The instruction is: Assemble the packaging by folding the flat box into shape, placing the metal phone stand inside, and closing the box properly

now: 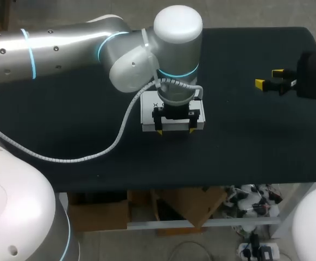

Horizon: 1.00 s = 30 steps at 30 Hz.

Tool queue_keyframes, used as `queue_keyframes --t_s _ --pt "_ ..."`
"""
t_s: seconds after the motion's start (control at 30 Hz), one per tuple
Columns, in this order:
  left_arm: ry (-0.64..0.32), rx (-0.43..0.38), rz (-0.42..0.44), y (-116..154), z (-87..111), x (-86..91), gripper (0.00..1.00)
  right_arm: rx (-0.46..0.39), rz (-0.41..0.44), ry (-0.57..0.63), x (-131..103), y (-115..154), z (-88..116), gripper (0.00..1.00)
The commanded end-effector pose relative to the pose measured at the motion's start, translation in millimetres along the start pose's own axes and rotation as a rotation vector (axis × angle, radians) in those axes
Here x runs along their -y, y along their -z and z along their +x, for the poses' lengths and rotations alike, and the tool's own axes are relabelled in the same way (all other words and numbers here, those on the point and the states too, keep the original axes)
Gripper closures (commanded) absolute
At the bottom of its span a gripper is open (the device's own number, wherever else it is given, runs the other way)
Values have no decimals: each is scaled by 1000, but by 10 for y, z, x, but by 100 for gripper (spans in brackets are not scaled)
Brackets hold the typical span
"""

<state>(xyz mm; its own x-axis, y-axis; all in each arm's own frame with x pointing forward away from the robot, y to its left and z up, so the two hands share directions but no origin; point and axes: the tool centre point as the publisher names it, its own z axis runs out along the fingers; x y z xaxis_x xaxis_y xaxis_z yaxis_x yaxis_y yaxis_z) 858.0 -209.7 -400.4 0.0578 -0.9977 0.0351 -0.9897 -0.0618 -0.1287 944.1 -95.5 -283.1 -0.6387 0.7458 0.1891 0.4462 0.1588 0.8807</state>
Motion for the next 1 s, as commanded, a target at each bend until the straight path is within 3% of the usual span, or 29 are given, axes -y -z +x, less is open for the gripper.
queue_keyframes --t_s 0.03,0.6,1.0 --pt "-3 8 -18 -57 47 200 0 -2 -4 1 7 11 1 0" --pt "0 13 -39 -244 -4 1200 0 -2 -4 1 7 11 1 0" --pt "-1 1 -48 -314 -95 1790 0 -2 -4 1 7 11 1 0"
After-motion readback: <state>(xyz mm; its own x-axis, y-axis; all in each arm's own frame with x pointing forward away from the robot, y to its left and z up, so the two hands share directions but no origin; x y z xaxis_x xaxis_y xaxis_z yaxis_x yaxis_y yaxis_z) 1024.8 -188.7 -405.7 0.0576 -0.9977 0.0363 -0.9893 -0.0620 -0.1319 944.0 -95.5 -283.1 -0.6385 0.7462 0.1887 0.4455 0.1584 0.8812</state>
